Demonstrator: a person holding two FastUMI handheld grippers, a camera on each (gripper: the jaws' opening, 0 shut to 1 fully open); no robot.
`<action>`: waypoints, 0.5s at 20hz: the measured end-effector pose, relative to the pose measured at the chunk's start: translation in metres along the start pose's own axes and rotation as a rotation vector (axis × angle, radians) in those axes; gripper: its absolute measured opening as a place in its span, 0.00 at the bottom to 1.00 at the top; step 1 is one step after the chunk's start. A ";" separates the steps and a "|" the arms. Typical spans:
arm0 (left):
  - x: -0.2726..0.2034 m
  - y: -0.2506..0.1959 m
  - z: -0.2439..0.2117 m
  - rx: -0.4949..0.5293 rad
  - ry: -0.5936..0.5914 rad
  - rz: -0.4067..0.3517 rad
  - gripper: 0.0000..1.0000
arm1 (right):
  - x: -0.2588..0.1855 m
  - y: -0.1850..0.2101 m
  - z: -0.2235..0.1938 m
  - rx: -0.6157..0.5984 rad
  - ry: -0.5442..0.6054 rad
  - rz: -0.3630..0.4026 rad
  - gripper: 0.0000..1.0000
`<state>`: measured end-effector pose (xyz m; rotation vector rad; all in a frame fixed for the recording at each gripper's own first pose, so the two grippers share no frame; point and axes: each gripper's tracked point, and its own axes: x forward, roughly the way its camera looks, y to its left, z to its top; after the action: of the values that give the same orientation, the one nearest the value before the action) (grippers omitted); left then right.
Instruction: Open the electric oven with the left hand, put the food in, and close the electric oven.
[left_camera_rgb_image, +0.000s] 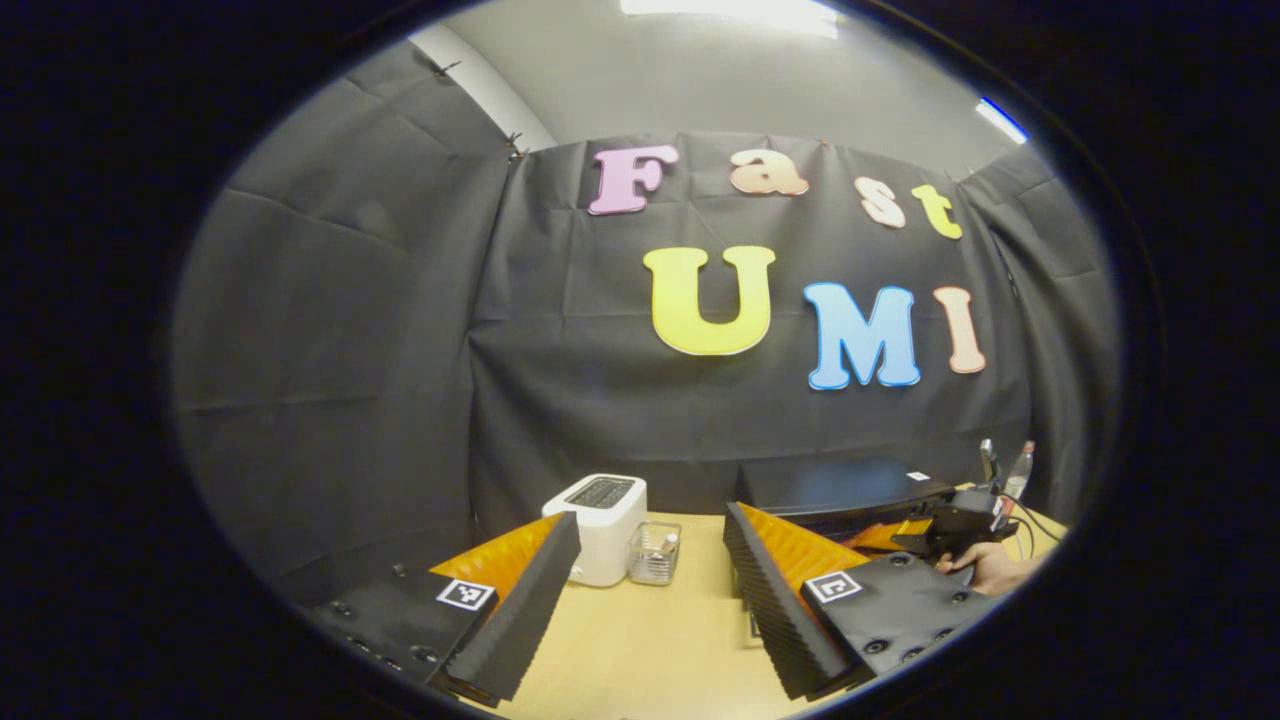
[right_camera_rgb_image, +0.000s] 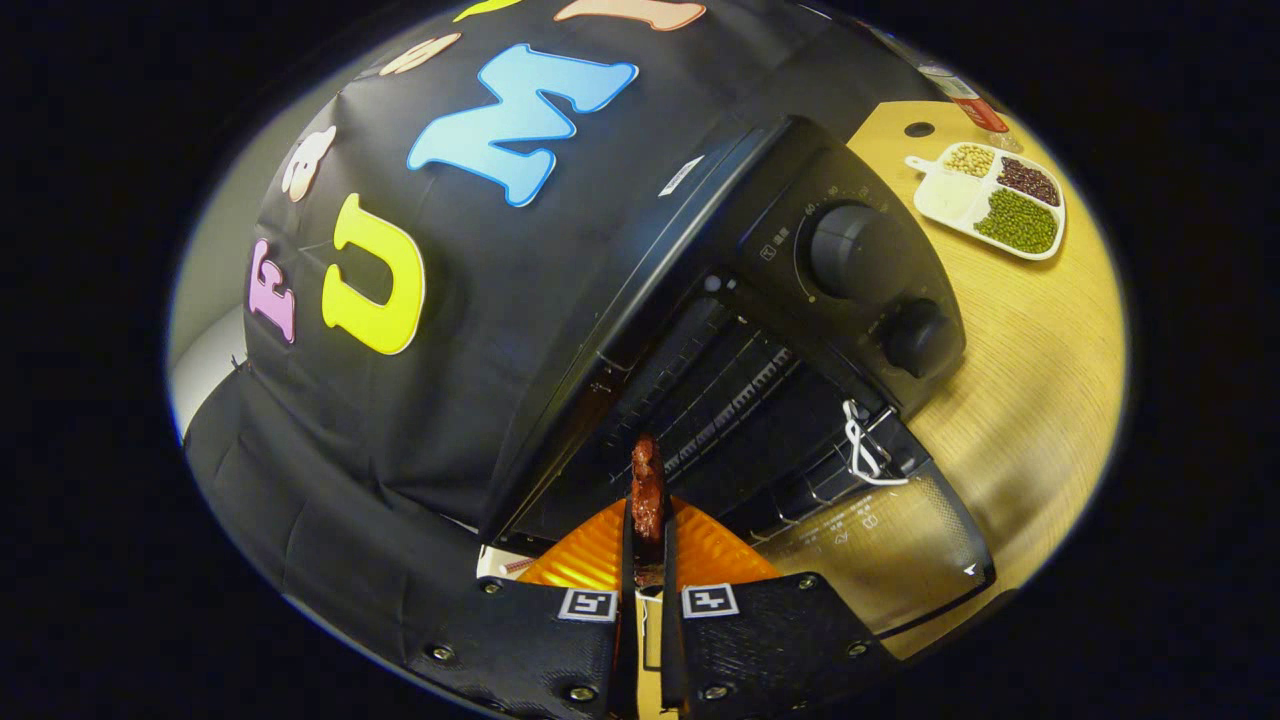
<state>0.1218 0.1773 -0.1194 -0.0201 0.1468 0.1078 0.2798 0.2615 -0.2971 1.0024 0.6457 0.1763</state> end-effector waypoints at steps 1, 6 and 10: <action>0.000 0.002 -0.002 0.004 0.000 0.005 1.00 | 0.004 -0.002 0.002 0.000 -0.012 -0.005 0.09; 0.002 0.011 -0.008 0.005 0.017 0.025 0.90 | 0.018 -0.006 0.009 0.006 -0.046 -0.009 0.09; 0.001 0.006 -0.011 0.012 0.022 0.017 0.91 | 0.019 -0.021 0.017 -0.049 -0.080 -0.098 0.16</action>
<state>0.1207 0.1834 -0.1305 -0.0082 0.1699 0.1239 0.3013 0.2453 -0.3164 0.9241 0.6136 0.0652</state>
